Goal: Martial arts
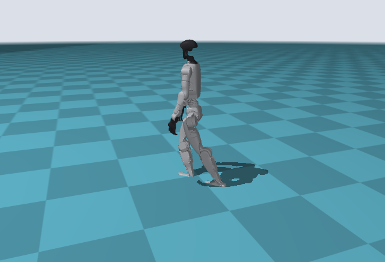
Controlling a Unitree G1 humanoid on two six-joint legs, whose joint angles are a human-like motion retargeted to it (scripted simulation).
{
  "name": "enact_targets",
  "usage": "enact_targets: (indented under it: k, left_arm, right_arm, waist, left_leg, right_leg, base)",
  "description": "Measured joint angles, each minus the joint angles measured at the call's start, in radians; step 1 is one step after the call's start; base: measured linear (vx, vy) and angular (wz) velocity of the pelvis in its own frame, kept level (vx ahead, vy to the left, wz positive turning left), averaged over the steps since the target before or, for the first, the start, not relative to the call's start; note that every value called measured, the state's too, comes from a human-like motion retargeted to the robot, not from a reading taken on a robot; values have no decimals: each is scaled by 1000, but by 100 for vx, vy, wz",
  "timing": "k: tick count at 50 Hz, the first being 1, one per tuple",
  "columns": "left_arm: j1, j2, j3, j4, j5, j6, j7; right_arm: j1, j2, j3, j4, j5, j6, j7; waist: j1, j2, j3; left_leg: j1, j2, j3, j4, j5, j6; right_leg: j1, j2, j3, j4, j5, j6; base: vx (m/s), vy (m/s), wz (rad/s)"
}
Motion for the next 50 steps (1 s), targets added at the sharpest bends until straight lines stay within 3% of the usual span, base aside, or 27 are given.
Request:
enact_targets:
  k: [7, 12, 15, 18, 22, 27, 30, 37, 50]
  left_arm:
    - [-25, -4, -4, -14, 6, 2, 15]
    - [-49, -5, 0, -34, 16, 5, 36]
    - [-63, -8, 2, -50, 25, 8, 47]
    - [-76, -9, 7, -66, 33, 12, 60]
    - [-91, -12, 13, -83, 39, 19, 72]
    - [-106, -12, 27, -87, 39, 29, 75]
    - [-106, -15, 35, -85, 39, 34, 76]
    - [-116, -24, 54, -70, 38, 49, 62]
    - [-101, -55, 70, -30, 29, 65, 35]
  right_arm:
    - [-22, 0, 14, -21, -16, -3, -13]
    - [-36, 3, 20, -32, -40, -2, -21]
    - [-43, 1, 21, -34, -57, 0, -26]
    - [-51, 3, 27, -31, -75, 4, -27]
    - [-60, 7, 35, -16, -97, 10, -27]
    - [-76, 20, 37, 19, -121, 21, -22]
    - [-78, 29, 41, 39, -131, 27, -19]
    - [-92, 46, 48, 77, -145, 37, -2]
    - [-104, 73, 83, 120, -169, 35, 27]
  waist:
    - [-3, 25, 30]
    - [-3, 80, 53]
    - [-13, 105, 54]
    - [-1, 133, 53]
    - [23, 160, 54]
    - [57, 165, 65]
    - [80, 161, 74]
    - [123, 110, 90]
    - [141, 11, 42]
  left_leg:
    - [-66, 56, 110, 327, -63, -89]
    - [-182, 189, 217, 702, -96, -164]
    - [-250, 383, 382, 919, -56, -132]
    - [-318, 499, 421, 1079, -62, -116]
    - [-398, 602, 436, 1220, -91, -95]
    - [-487, 666, 437, 1281, -150, -61]
    - [-532, 676, 433, 1272, -188, -48]
    - [-633, 602, 436, 1127, -233, -22]
    - [-767, 374, 391, 624, -72, -27]
  right_leg:
    - [123, 37, -34, -40, -45, -29]
    - [200, 110, -78, -81, -59, -60]
    - [227, 131, -114, -107, -65, -77]
    - [247, 177, -126, -138, -60, -96]
    - [277, 223, -130, -174, -53, -110]
    - [335, 256, -118, -259, -26, -116]
    - [355, 258, -108, -267, -29, -114]
    - [371, 204, -84, -255, -58, -105]
    - [318, 81, -59, -234, -80, -88]
  base:
    - [22, -8, 25]
    - [15, -7, 29]
    - [12, -7, 57]
    - [10, -6, 16]
    - [10, -4, 3]
    - [10, -1, 3]
    - [9, 2, -1]
    - [9, 3, 0]
    - [8, 5, 3]
